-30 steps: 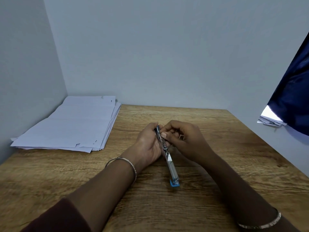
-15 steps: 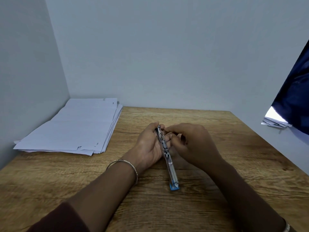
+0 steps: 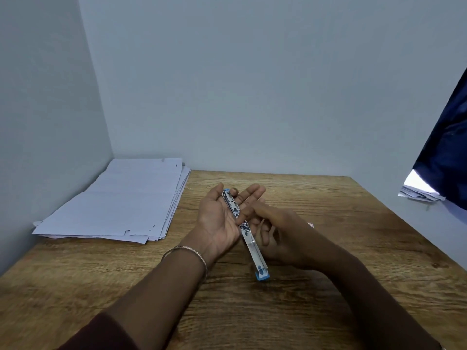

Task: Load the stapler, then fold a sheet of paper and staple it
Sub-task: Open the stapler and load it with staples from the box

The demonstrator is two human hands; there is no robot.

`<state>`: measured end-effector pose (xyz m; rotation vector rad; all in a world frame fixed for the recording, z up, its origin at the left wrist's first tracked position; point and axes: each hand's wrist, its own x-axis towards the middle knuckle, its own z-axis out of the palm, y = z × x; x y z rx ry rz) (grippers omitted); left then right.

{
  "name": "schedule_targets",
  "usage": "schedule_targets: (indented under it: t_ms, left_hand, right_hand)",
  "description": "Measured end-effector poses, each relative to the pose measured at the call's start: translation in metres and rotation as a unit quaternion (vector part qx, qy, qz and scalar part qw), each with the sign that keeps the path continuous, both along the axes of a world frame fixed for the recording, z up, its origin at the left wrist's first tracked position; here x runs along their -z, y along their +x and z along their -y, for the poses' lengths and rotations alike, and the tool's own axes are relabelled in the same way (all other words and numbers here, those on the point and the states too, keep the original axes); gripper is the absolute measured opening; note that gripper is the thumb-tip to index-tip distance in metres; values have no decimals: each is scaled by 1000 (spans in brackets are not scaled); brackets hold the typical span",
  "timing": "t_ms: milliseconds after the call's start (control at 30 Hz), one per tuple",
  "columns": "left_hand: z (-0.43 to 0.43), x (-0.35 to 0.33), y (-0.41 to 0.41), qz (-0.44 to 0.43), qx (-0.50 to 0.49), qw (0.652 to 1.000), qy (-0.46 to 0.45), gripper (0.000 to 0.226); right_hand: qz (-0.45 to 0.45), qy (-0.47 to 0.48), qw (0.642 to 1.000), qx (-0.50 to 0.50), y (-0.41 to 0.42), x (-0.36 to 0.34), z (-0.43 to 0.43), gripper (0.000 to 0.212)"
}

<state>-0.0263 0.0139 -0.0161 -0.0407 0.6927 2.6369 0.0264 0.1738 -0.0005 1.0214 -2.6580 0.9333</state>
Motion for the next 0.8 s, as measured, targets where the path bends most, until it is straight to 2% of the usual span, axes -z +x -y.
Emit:
schedule_targets:
  t_ms: [200, 267, 300, 400, 467, 500, 567, 633, 733, 800]
  left_hand:
    - [-1, -1, -1, -10, -3, 1000, 0, 44]
    - [-2, -2, 0, -23, -7, 1000, -14, 41]
    - [-3, -2, 0, -31, -4, 999, -18, 42]
    - [-8, -5, 5, -38, 25, 999, -17, 63]
    - [-12, -9, 11, -46, 39, 997, -47, 67]
    - [-15, -9, 13, -52, 40, 996, -55, 64]
    - [-17, -8, 13, -80, 30, 994, -70, 54]
    - [-16, -7, 13, -121, 10, 987, -102, 51]
    - [-17, -11, 21, -191, 20, 967, -165, 70]
    - [-20, -11, 26, -236, 10, 945, -226, 67]
  right_hand:
    - [5, -78, 997, 19, -5, 4, -1, 28]
    - [18, -131, 990, 44, -8, 4, -1, 17]
    - [25, -166, 984, 56, -8, 4, -1, 11]
    - [45, -259, 961, 84, -8, 10, 4, 9]
    - [89, -321, 938, 99, -8, 13, 8, 6]
    - [105, -345, 926, 108, -9, 15, 9, 13]
    - [130, -355, 919, 112, -11, 17, 8, 26]
    - [151, -329, 929, 76, -11, 18, 6, 32]
    - [161, -308, 937, 32, -12, 17, 5, 27]
    - [142, -308, 940, 39, -12, 15, 4, 21]
